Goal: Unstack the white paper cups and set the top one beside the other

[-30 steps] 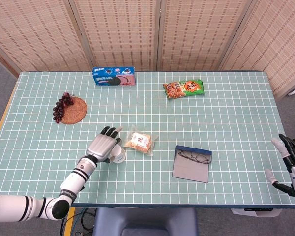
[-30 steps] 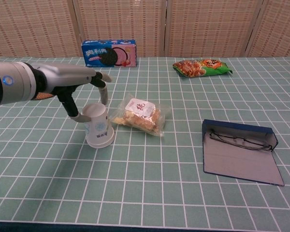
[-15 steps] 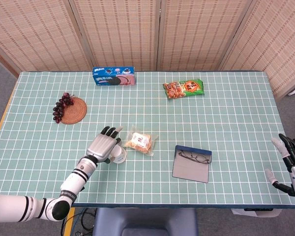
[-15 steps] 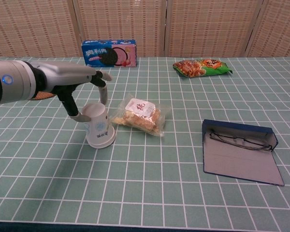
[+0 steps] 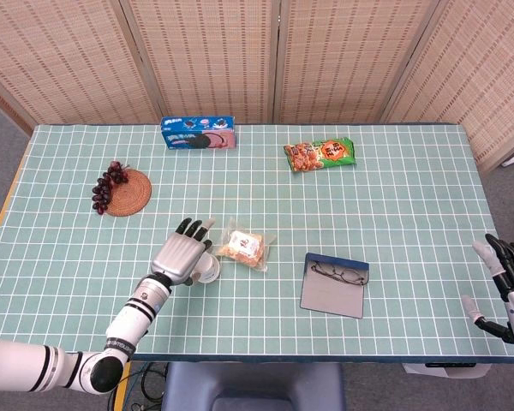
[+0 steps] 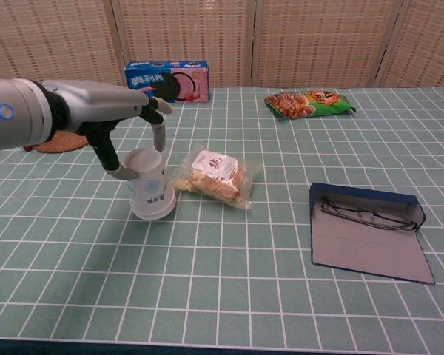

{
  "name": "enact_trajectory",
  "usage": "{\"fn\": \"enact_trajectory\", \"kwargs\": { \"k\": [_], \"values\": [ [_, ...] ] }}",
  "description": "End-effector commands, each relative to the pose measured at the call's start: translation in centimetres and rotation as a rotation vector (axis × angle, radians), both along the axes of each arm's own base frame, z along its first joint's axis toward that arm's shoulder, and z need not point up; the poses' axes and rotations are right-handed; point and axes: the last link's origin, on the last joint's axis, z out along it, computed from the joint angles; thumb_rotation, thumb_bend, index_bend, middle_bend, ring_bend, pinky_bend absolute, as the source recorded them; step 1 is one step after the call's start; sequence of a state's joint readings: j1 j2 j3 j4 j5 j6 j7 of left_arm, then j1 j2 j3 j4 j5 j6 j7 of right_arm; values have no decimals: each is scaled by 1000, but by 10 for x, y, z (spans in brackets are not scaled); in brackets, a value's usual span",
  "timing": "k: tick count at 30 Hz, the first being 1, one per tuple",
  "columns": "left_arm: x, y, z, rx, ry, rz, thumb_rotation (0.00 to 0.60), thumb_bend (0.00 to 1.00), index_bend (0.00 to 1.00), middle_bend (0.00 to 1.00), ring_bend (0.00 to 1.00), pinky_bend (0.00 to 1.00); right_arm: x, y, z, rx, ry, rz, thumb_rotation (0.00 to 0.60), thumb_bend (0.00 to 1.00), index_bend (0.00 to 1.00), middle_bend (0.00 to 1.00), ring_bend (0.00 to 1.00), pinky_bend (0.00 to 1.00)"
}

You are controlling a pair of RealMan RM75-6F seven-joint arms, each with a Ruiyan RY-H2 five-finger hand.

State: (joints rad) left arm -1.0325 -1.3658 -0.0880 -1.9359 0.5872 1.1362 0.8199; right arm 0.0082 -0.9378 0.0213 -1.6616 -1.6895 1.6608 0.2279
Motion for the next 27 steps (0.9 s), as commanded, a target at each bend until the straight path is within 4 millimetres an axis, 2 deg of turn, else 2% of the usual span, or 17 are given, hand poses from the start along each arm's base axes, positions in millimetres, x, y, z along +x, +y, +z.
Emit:
{"fn": "enact_trajectory", "kwargs": {
  "k": [1,27],
  "values": [
    [5,-3,2,6,8,-3,600,295,451,0,0,0,0,0,0,0,-1,3,600,338,55,0,0,0],
    [19,-7,8,39,58,9,600,295,430,0,0,0,1,3,2,-2,-5,13,600,339,55,0,0,0]
  ]
}}
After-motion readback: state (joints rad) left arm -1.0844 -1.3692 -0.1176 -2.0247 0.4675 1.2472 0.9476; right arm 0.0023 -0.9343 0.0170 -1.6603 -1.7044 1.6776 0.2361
